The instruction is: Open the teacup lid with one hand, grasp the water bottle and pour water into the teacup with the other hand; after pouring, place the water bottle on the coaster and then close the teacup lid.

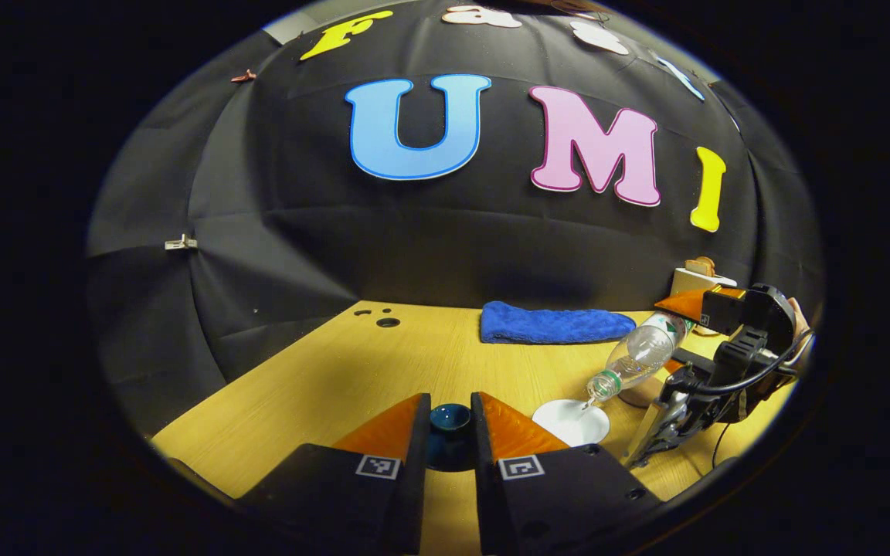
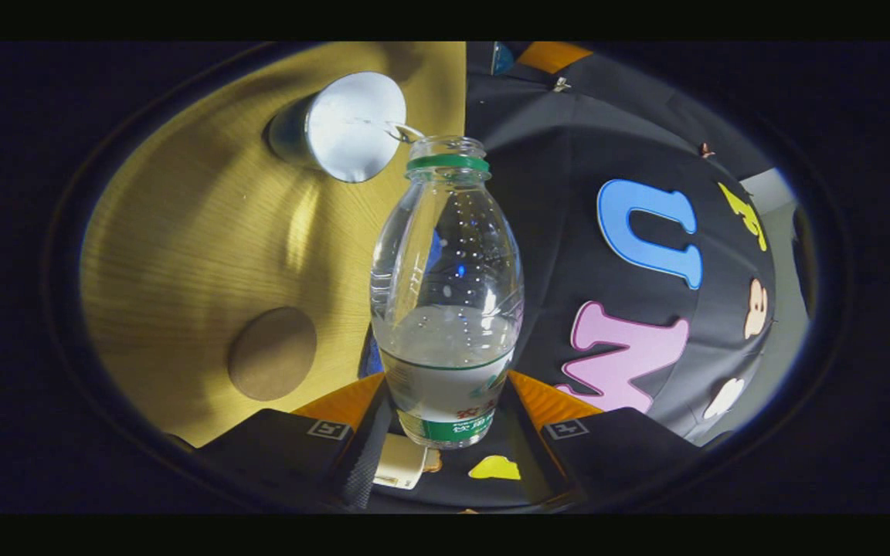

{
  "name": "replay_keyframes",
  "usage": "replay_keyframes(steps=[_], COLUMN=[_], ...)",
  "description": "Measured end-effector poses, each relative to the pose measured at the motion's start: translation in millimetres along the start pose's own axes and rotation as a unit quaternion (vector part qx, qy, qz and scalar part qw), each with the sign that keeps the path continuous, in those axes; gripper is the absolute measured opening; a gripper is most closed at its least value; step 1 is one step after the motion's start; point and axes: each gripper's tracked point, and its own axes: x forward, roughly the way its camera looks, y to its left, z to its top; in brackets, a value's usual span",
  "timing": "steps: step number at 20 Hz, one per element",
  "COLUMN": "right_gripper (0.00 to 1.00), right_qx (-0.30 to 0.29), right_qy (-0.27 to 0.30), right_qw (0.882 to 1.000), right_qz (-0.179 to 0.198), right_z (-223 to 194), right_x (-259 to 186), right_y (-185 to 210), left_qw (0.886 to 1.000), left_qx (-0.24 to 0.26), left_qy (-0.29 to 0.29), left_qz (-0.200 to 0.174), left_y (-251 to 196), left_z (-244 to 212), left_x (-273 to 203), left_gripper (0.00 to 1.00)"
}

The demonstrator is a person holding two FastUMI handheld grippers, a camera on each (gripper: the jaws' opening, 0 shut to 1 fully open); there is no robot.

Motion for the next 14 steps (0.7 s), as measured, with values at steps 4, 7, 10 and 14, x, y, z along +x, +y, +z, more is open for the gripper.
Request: replay_keyframes(steps=[4,7,10,14], right_gripper=[0.75,0.75,0.75,0.75], right_qx=[-0.015,-0.024,-0.033,-0.049], right_qy=[-0.009,-0.012,-0.022,-0.034], right_qw=[1.000,0.999,0.999,0.998], right_qz=[-0.009,-0.019,-0.029,-0.036], right_z=[-0.1,-1.1,1.0,3.2], right_x=[-0.6,0.0,-1.3,-2.9], right_y=[-1.0,-2.2,-2.0,-2.5], left_qw=[1.000,1.000,1.000,1.000], left_qx=[-0.001,-0.001,0.000,0.001], left_qy=[0.001,0.002,0.001,-0.001], left_qz=[0.002,0.004,0.005,0.002], left_y=[0.0,0.2,0.7,-1.4], left_z=[-2.1,-2.8,-1.1,-0.2], left_x=[-0.3,-0.7,-0.7,0.1], left_gripper=[0.32,0.31,0.28,0.28])
